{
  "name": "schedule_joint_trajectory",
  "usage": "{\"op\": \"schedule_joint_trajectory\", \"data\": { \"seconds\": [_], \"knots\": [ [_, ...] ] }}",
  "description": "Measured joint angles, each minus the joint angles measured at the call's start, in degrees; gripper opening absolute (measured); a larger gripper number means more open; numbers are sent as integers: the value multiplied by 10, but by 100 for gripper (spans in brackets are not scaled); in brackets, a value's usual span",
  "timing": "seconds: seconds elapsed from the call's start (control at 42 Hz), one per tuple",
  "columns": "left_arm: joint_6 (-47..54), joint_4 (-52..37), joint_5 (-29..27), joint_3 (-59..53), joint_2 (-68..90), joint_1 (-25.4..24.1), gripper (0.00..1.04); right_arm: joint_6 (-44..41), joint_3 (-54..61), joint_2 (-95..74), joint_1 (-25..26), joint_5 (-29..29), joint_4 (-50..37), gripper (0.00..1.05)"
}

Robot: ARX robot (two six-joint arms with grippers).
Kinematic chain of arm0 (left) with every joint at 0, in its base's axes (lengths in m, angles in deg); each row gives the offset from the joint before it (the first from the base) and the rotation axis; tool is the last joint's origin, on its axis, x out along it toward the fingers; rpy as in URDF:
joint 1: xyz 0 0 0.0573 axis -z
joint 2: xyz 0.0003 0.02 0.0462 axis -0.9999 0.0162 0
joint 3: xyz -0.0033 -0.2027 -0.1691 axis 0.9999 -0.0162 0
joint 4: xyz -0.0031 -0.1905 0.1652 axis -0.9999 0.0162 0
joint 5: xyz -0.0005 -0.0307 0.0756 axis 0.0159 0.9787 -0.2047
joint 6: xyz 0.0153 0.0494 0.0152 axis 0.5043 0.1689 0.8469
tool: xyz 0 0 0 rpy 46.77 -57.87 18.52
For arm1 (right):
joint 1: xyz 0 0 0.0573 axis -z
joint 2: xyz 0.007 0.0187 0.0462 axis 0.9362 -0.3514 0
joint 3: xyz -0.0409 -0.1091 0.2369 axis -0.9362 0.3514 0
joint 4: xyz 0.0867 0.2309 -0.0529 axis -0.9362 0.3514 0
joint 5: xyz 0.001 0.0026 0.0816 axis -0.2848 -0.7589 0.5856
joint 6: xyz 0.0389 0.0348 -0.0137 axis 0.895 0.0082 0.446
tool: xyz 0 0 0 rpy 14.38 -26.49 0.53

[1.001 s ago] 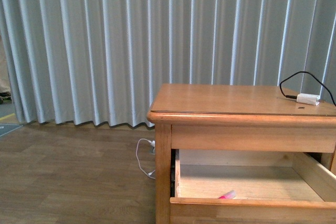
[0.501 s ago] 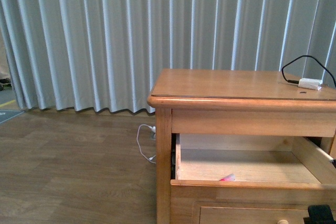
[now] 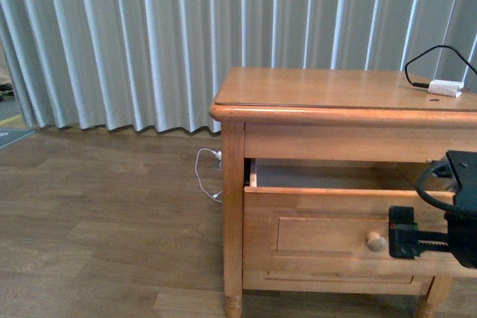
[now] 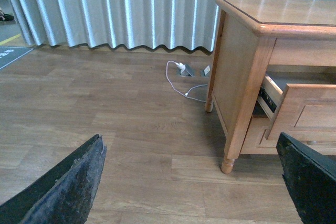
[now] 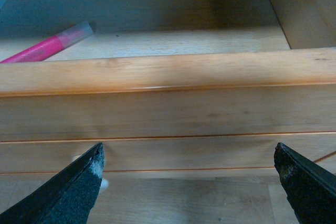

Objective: Place pink marker in drawer with both arms

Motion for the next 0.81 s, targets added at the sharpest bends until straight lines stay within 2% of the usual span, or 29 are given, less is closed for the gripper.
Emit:
{"op": "schedule_joint_trajectory", "data": {
  "seconds": [0.262, 0.477, 0.644, 0.81],
  "knots": [
    [0, 0, 0, 0, 0, 0, 98, 31, -152, -80, -37, -33, 52, 96],
    [0, 0, 0, 0, 0, 0, 98, 56, -269, -137, -44, -60, 114, 96],
    [0, 0, 0, 0, 0, 0, 98, 60, -296, -146, -45, -61, 130, 96],
    [0, 0, 0, 0, 0, 0, 98, 59, -264, -131, -42, -55, 96, 96]
  ]
}}
